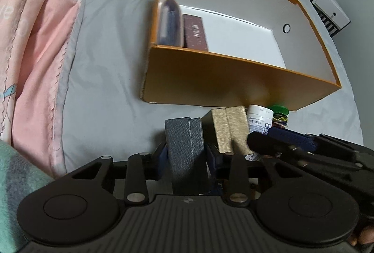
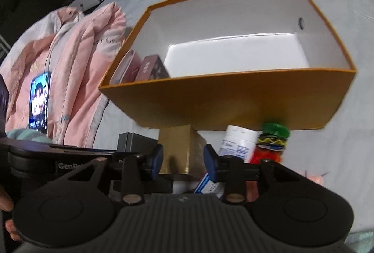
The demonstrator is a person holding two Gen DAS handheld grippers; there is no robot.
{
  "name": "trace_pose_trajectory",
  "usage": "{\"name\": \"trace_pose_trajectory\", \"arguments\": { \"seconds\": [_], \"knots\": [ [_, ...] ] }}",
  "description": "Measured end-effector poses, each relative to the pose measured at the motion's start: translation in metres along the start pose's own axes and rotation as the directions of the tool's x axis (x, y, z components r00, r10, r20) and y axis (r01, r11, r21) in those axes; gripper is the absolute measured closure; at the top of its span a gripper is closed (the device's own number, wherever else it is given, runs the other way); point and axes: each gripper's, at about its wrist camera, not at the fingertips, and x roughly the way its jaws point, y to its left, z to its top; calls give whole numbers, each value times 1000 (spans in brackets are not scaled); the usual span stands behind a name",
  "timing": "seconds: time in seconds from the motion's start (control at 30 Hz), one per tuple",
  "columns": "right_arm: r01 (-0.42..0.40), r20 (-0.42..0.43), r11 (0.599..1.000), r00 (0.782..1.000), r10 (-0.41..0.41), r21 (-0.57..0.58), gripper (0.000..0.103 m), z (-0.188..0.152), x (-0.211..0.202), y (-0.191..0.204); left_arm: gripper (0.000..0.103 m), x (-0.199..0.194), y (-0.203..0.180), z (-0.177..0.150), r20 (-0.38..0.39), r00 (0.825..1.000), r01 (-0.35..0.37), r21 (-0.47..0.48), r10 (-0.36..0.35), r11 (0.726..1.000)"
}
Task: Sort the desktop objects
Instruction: 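Grasp the grey case with the left gripper while the right grasps the gold box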
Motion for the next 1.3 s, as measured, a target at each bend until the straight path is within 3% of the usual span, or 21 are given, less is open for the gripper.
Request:
{"name": "trace_pose_trajectory", "arguments": {
  "seconds": [0.2,0.43,0.6,0.8,1.07,1.3],
  "knots": [
    [47,-47,995,998,-51,-86,56,4,21,17,64,-4,12,2,2,1000,-4,-29,4,1000],
    [56,-95,991,993,-69,-124,43,8,39,28,64,-10,24,5,9,998,-57,-28,57,998],
    [111,-113,985,985,-127,-135,48,8,49,29,63,-8,19,5,2,998,-56,3,56,998],
    [91,-106,991,989,-102,-102,51,8,44,22,65,-10,14,1,16,998,-55,26,55,998],
    [17,-28,997,999,-19,-74,52,13,-6,20,65,-46,-9,-1,106,993,-57,95,47,994],
    [-44,119,999,992,47,-23,52,25,-73,11,65,-87,-39,8,210,976,22,153,-54,988]
  ]
}}
